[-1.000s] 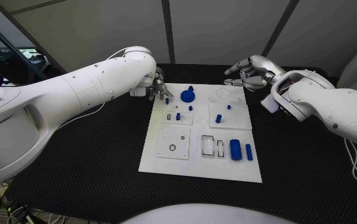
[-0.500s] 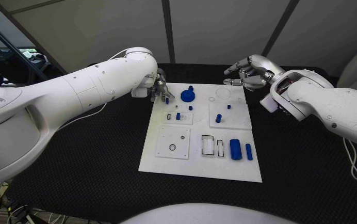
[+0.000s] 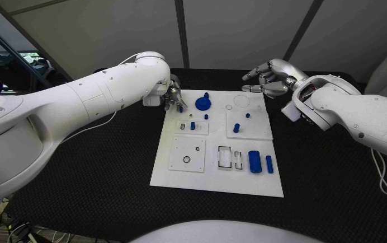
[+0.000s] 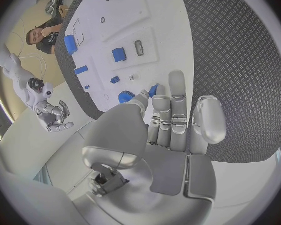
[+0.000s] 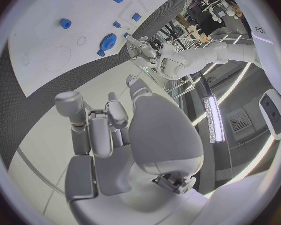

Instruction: Assemble the parts on the task board

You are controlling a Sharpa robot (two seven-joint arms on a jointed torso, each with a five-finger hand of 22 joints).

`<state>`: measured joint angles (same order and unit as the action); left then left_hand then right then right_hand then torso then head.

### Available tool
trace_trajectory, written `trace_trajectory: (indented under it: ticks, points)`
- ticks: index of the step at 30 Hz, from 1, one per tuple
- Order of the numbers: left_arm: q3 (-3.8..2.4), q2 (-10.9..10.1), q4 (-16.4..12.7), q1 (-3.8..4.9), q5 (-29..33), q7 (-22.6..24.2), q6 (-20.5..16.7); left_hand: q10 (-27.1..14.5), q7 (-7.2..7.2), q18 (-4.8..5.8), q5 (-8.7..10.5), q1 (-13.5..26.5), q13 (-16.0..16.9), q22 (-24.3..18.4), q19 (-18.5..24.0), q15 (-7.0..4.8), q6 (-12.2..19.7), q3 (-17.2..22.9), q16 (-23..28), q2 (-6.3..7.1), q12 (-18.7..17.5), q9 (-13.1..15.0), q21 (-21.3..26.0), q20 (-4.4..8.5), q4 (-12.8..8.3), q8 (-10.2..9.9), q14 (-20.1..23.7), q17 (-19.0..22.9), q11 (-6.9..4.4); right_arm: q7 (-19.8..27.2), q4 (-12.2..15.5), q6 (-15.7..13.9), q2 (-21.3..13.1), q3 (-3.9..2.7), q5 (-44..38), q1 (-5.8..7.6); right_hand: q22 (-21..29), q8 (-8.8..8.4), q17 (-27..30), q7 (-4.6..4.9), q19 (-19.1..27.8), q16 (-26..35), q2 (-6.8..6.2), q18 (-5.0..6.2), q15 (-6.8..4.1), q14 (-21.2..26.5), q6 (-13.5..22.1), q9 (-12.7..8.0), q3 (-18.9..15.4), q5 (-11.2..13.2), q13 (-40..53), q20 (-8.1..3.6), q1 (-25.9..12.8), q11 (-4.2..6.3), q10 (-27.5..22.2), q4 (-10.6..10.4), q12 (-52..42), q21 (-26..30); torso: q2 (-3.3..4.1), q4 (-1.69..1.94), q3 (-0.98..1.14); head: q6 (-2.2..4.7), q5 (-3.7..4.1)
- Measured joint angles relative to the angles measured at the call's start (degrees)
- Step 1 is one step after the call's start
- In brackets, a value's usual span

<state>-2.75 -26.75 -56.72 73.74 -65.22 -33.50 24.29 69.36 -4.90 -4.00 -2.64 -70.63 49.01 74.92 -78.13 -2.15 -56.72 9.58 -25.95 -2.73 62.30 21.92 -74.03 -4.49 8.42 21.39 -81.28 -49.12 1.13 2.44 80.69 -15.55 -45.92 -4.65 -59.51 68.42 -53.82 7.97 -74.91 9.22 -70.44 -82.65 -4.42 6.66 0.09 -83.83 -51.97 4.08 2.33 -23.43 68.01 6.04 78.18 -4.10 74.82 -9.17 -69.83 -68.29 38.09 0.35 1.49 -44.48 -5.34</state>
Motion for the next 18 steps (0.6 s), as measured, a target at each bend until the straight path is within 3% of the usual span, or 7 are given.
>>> trace_trajectory:
  ticks: [7,11,16,18]
  points:
    - [0.00,0.00,-0.05,-0.01,0.16,0.25,-0.35,-0.30,-0.01,0.00,0.02,-3.78,-0.40,0.00,-0.22,-0.19,0.01,3.67,0.00,-0.44,-0.30,0.25,0.00,0.40,-3.50,0.01,0.20,0.05,-0.29,0.00,-0.03,0.00,0.02,0.00,0.00,0.00,0.00,0.00,0.00,0.00,0.00,0.00,0.00,0.01,0.00,0.00,0.00,0.00,0.00,0.00,0.00,0.00,0.00,0.00,0.00,0.00,0.00,0.00,0.00,-0.01,0.00,-0.05,0.00]
    - [-0.01,0.00,-0.06,-0.02,0.24,0.35,-0.57,-0.37,0.18,0.00,0.08,-4.74,-0.95,-0.01,-0.17,-0.16,0.45,8.01,0.01,-0.20,-0.87,1.02,0.00,0.60,-5.42,0.47,0.23,0.10,-0.36,0.01,-0.04,0.00,0.03,0.00,0.00,0.00,0.00,0.00,0.00,0.00,0.00,0.00,0.00,0.01,0.00,0.00,0.00,0.00,0.00,0.00,0.00,0.00,0.00,0.00,0.00,0.00,0.00,0.00,0.01,-0.01,-0.01,-0.11,0.00]
    - [-0.01,-0.01,-0.03,-0.07,0.33,0.45,-0.84,-0.18,-0.14,0.00,-0.19,-4.85,-1.44,-0.01,-0.17,-0.09,1.18,10.47,0.01,-0.04,-1.43,2.30,0.00,0.60,-3.00,1.86,0.30,0.13,-0.55,0.01,-0.04,0.01,0.01,0.00,0.00,0.00,0.01,0.00,0.00,0.00,0.00,0.00,0.00,0.00,0.00,0.00,0.00,0.00,0.00,0.00,0.00,0.00,0.00,0.00,0.00,0.00,0.00,0.00,0.01,-0.02,-0.02,-0.21,-0.03]
    - [-0.01,-0.04,0.02,-0.07,0.35,0.47,-0.88,-0.16,-0.22,0.00,-0.20,-4.02,-1.47,-0.01,-0.17,-0.09,1.26,11.85,0.01,0.79,-1.51,3.59,0.00,0.60,-2.44,2.45,0.30,0.18,-0.57,0.01,-0.04,0.01,-0.01,0.00,0.00,0.00,0.01,0.00,0.00,0.00,0.00,0.00,0.00,0.00,0.00,0.00,0.00,0.00,0.00,0.00,0.00,0.00,0.00,0.00,0.00,0.00,0.00,0.00,0.01,-0.02,-0.02,-0.24,-0.03]
